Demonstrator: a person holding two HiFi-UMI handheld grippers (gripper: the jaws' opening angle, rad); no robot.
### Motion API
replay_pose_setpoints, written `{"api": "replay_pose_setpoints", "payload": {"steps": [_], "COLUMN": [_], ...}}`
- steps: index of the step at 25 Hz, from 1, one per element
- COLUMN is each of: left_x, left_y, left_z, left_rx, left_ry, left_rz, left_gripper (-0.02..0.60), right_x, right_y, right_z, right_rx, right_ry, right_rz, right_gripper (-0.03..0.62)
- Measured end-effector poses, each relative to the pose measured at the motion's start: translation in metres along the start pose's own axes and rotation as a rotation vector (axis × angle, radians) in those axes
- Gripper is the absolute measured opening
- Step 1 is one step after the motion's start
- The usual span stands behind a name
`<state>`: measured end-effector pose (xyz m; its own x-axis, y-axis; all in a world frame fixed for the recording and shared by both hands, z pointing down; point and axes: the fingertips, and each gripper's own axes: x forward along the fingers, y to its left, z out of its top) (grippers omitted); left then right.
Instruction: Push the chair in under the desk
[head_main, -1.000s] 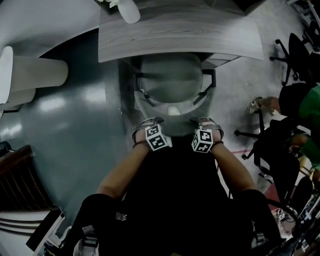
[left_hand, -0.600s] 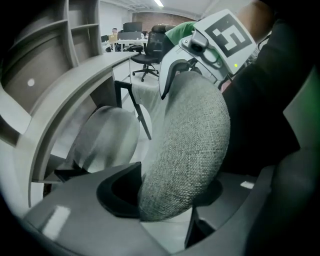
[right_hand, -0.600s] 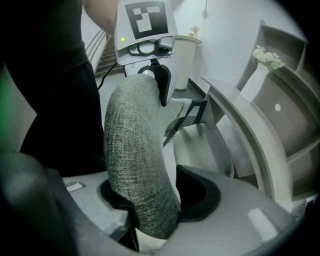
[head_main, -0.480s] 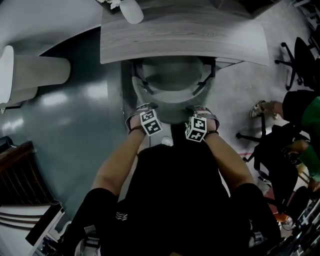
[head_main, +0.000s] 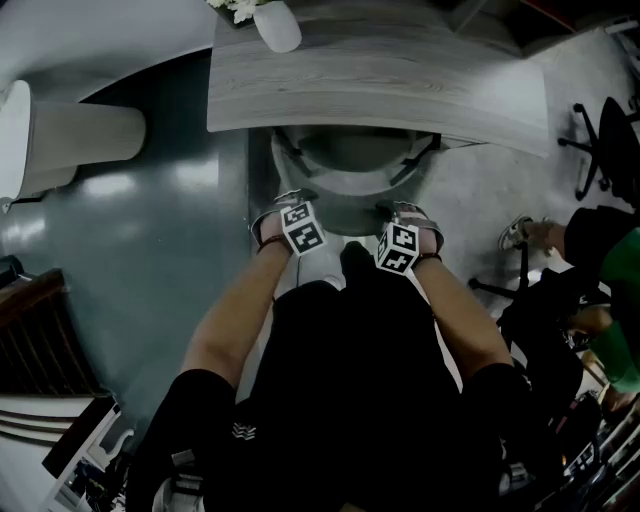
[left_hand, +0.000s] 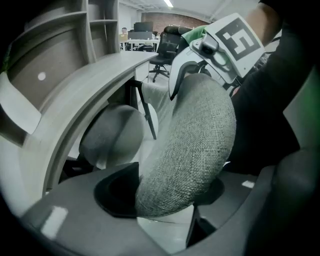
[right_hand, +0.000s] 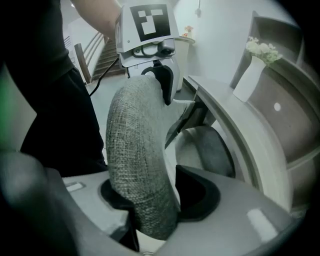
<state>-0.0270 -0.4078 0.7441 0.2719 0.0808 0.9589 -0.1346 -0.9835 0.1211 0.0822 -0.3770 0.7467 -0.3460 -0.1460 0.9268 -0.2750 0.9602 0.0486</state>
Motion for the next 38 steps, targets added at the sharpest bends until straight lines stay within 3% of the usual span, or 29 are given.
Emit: {"api": "replay_pose_setpoints", "payload": {"steps": [11,14,18,22,27,29,32,35,38], "left_x": [0.014,0.018,0.012,-0.005,-0.048,-0.068,-0.110,-0.159,-0.205], "left_y": [-0.004,-0.010,-0.008,-0.017,-0.021,-0.021,-0.008,0.013,0.030], "left_z": [0.017,0.014,0.012,0.013,0.013,0.020,0.047,0.076,0.101], "left_rx": [0.018,0.020,-0.052,-0.068,-0.154,-0.206,-0.299,-0.316,-0.337], "left_ry": [0.003,-0.007,-0.054,-0.042,-0.107,-0.189,-0.439,-0.647,-0.824], "left_rz": [-0.038,-0.012,0.076,0.097,0.120,0.127,0.186,0.285,0.366], "left_gripper": [0.290,0.299,0.295,0.264,0.232,0.215,0.055,0.008,0.006], "right_x": [0.002,0.006,0.000,-0.021,-0.058,-0.074,-0.104,-0.140,-0.176], "right_y": [-0.008,0.001,0.002,0.009,0.007,0.005,-0.006,-0.038,-0.075], "right_z": [-0.018,-0.020,-0.018,-0.019,-0.022,-0.020,-0.007,0.012,0.025], "right_rx": [-0.090,-0.091,-0.075,-0.052,0.073,0.085,0.140,0.306,0.435], "right_ry": [-0.007,-0.006,-0.009,-0.015,-0.069,-0.109,-0.217,-0.402,-0.563], "right_rz": [0.054,0.064,0.035,0.015,0.039,0.040,-0.005,-0.092,-0.192], "right_gripper": [0.190,0.192,0.196,0.196,0.196,0.196,0.193,0.192,0.186]}}
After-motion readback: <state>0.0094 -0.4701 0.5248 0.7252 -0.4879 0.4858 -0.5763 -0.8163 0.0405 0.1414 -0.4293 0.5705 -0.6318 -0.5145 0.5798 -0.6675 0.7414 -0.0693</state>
